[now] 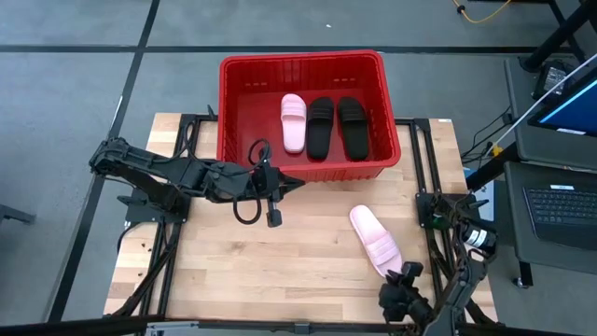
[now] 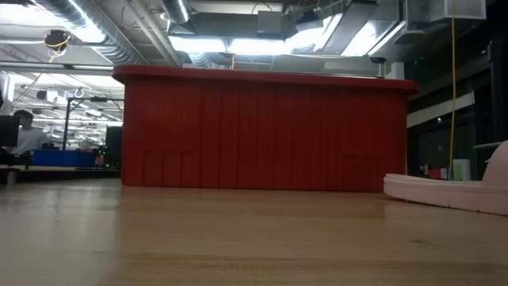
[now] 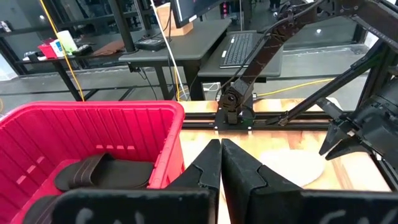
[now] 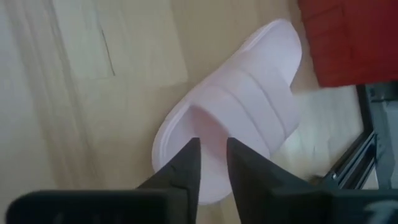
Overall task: Pick and place slides into bin
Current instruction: Put the pink slide into the bin
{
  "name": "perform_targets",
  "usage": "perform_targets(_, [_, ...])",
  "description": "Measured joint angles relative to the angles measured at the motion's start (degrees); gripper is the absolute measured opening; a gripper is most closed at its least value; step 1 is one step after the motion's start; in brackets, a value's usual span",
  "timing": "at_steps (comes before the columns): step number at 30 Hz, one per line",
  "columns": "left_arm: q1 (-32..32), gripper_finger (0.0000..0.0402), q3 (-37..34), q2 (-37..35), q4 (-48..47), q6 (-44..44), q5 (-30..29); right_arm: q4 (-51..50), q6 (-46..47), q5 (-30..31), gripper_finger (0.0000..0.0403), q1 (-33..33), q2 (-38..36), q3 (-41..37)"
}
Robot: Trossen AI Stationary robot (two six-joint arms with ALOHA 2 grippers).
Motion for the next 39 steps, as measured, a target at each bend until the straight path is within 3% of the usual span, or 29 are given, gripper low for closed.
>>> perform_targets(10, [0.0, 0.0005, 0.0, 0.0, -1.9, 0.6, 0.2, 0.0, 3.3, -2.8, 0.0134, -0.1, 0.0, -1.3])
perform_targets(39, [0.0, 0.0005, 0.0, 0.0, -4.5, 0.6, 0.2, 1.9, 4.2, -3.0, 0.0132, -2.0, -1.1, -8.8])
